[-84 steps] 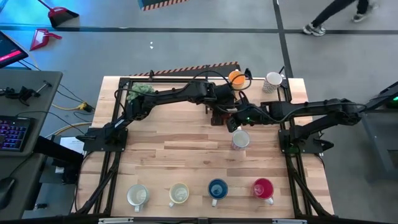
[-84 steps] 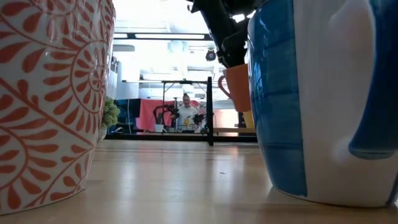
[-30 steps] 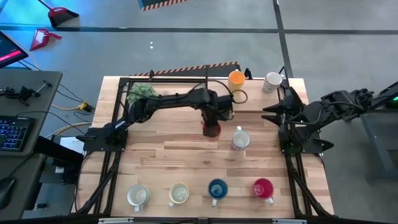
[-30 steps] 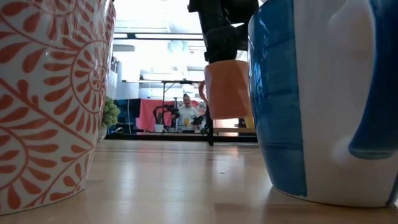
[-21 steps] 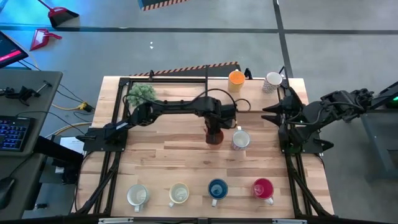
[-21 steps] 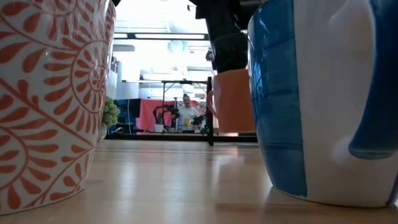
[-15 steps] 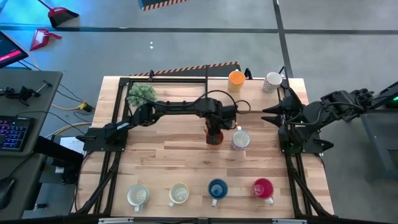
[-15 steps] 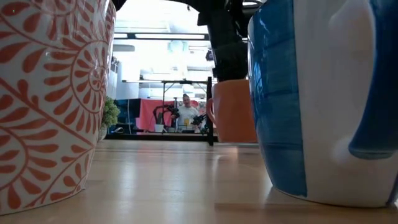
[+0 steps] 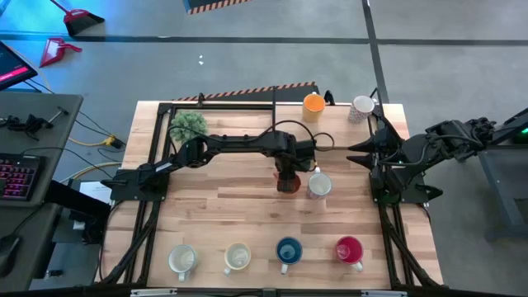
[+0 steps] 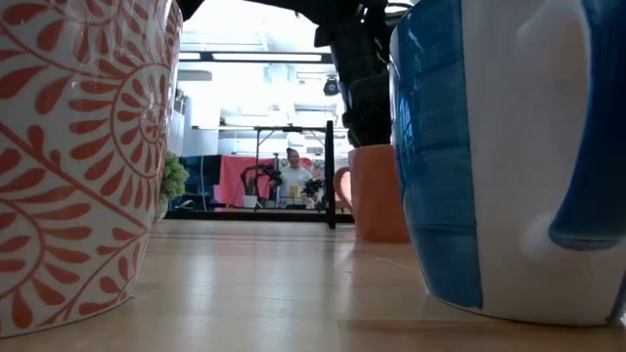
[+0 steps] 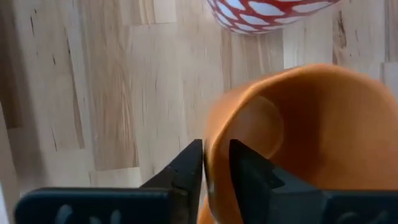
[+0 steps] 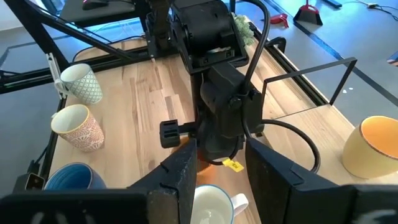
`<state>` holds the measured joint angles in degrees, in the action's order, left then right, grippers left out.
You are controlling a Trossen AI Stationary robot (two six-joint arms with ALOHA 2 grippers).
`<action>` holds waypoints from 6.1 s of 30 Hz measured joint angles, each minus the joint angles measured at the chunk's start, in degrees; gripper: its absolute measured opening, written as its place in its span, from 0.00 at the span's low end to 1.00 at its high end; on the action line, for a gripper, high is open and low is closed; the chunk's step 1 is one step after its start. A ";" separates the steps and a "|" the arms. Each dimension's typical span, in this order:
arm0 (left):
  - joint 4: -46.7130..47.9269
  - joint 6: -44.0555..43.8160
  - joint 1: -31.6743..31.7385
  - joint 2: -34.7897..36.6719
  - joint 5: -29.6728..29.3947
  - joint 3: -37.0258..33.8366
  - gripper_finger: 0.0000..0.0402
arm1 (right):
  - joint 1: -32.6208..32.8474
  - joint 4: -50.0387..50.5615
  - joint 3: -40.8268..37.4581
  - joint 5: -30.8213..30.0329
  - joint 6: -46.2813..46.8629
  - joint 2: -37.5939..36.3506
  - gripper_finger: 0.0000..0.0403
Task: Place coffee mugs
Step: Put the orange mug on the shelf
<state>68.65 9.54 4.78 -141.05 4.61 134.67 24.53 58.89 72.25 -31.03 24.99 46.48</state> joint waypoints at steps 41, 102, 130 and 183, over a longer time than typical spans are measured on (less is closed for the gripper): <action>6.31 -13.41 0.64 59.07 2.23 -46.31 0.32 | -6.13 -9.57 -0.04 1.56 -11.99 14.14 0.29; -49.20 -30.53 -12.74 84.39 -3.86 -94.55 0.30 | -26.95 -17.63 0.00 30.22 -34.51 53.48 0.29; -49.10 -32.09 -12.72 84.37 -3.94 -94.51 0.30 | -30.12 -22.72 0.05 39.76 -46.07 55.32 0.29; -45.80 -28.87 -12.68 84.39 -5.96 -94.49 0.30 | -46.56 -1.37 21.46 26.37 -27.36 47.08 0.00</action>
<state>22.85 -19.33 -7.90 -56.66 -1.34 40.18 -22.02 57.53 93.71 -4.66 -2.36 93.56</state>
